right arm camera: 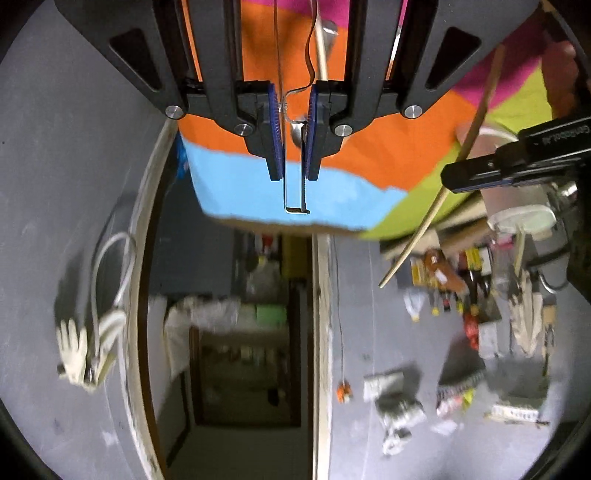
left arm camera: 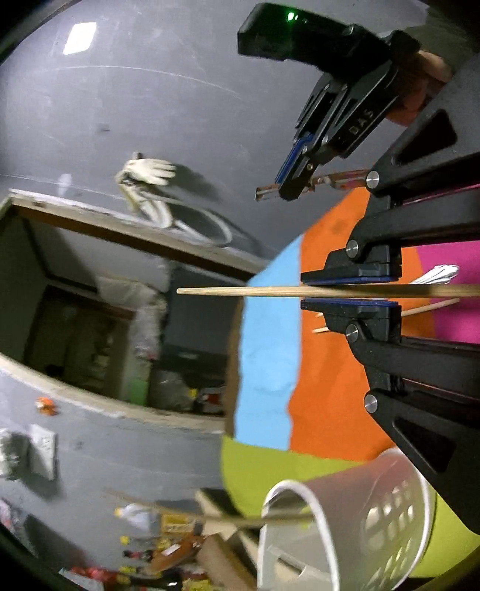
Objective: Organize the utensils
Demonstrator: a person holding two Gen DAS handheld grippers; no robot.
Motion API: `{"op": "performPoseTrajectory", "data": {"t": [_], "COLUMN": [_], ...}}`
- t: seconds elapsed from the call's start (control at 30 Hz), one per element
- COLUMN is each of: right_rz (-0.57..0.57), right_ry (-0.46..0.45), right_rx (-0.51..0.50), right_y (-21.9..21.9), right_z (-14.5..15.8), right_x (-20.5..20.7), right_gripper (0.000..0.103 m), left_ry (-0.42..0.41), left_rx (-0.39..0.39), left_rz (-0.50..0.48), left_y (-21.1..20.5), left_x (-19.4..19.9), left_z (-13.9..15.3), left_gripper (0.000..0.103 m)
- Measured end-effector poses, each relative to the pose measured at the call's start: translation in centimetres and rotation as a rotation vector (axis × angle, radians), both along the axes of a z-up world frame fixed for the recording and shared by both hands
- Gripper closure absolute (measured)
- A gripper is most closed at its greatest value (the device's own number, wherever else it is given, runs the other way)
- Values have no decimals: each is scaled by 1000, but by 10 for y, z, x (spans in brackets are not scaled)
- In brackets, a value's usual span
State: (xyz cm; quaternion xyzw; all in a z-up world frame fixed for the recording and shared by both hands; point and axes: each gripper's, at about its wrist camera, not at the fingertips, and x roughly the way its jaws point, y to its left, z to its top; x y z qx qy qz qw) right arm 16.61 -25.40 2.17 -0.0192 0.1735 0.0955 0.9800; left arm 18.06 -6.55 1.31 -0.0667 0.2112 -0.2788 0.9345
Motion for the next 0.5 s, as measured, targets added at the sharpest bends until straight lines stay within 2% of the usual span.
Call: {"op": "performPoseTrajectory", "data": {"t": [0.3, 0.5], "right_rz": [83, 147], "right_ry": [-223, -303], "right_rx": [101, 145], "right_y": [27, 50], "right_z": [46, 64], "right_x": [-22, -26], "right_gripper": [93, 93], "left_ry": [-139, -228], "left_rx": [-52, -69], "left_rz": [59, 123], "left_y": [36, 70], "left_x": [-13, -23], "left_z": [37, 61], "left_gripper": [99, 99]}}
